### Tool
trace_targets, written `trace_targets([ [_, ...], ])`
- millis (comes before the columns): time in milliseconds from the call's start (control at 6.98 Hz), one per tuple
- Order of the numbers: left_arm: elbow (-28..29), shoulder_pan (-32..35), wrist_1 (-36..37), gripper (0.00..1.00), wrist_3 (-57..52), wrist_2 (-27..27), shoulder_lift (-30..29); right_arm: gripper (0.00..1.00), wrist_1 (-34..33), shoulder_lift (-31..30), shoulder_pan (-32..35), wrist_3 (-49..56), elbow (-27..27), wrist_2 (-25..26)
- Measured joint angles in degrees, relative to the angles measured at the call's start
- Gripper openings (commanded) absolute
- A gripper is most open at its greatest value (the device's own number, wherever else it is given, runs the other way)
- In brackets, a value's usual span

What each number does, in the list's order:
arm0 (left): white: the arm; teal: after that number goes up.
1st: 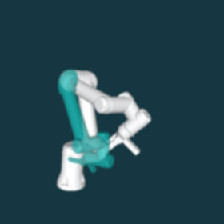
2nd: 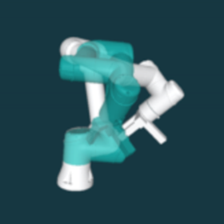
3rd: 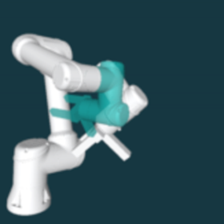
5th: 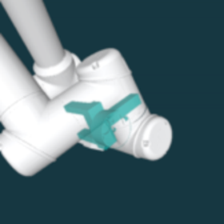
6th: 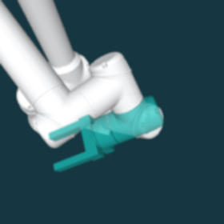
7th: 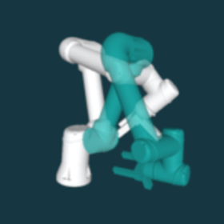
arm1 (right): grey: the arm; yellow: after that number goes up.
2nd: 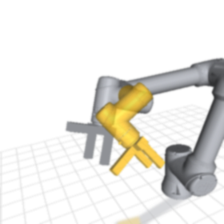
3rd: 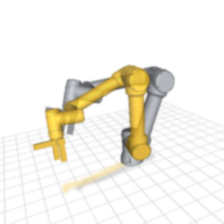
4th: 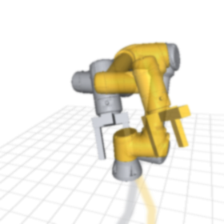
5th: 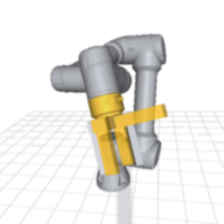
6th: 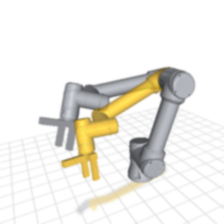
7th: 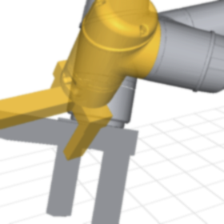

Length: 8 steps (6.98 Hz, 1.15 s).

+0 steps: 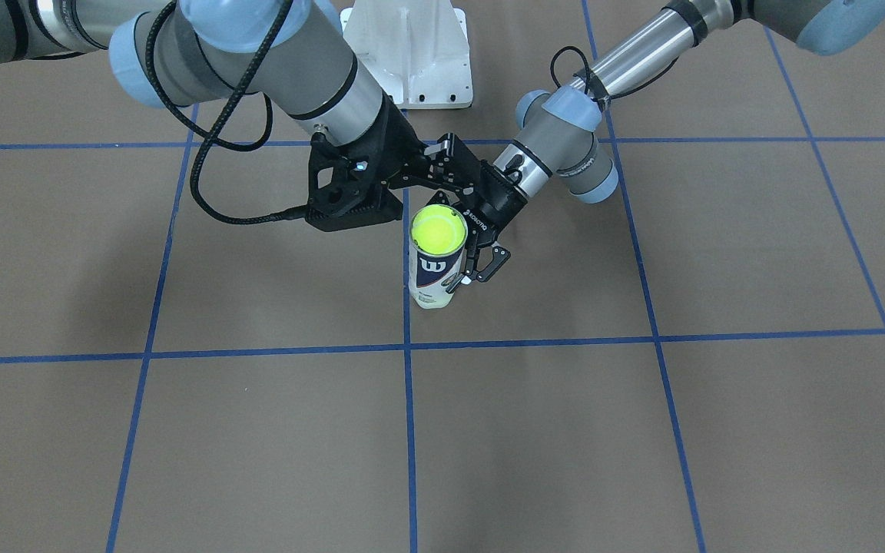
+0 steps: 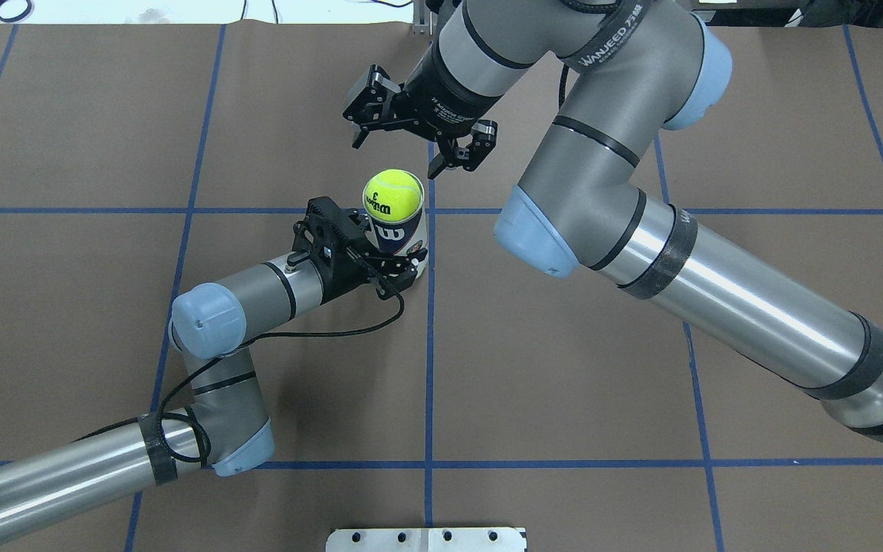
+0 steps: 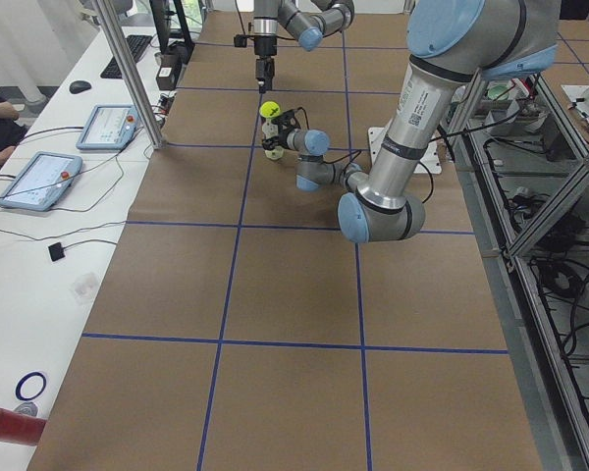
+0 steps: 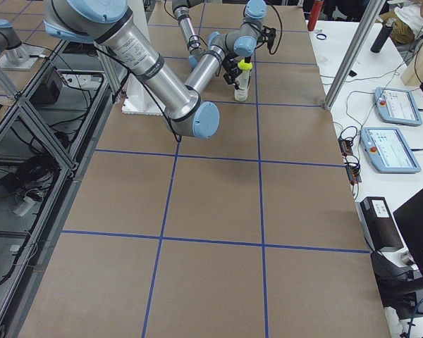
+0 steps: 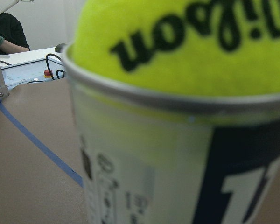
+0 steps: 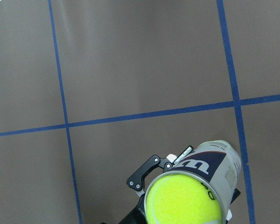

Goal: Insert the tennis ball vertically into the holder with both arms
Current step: 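Push the second ball down into the can with the right gripper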

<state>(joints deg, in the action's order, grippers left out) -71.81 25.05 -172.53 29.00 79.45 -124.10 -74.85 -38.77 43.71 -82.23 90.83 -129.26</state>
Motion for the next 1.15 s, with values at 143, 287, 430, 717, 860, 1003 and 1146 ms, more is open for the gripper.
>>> trace_targets([
  [143,0.0,0.0,0.0,0.84,0.0,0.0,0.0,0.00,-0.2,0.0,0.1,-0.5,1.1,0.0],
  [287,0.0,0.0,0.0,0.84,0.0,0.0,0.0,0.00,-0.3,-0.1,0.2,-0.9,2.0,0.1],
  [430,0.0,0.0,0.0,0.84,0.0,0.0,0.0,0.00,-0.2,0.0,0.3,-0.8,2.4,0.1],
  [717,0.0,0.0,0.0,0.84,0.0,0.0,0.0,0.00,-0.1,-0.1,-0.4,-0.4,2.0,1.0],
  [860,0.0,0.0,0.0,0.84,0.0,0.0,0.0,0.00,-0.1,-0.1,-1.9,-0.3,1.2,3.1],
  [1003,0.0,0.0,0.0,0.84,0.0,0.0,0.0,0.00,0.0,-0.1,-3.4,-0.3,-0.1,5.2],
  [1146,0.0,0.0,0.0,0.84,0.0,0.0,0.1,0.00,0.0,-0.2,-4.4,-0.2,-1.1,6.4],
])
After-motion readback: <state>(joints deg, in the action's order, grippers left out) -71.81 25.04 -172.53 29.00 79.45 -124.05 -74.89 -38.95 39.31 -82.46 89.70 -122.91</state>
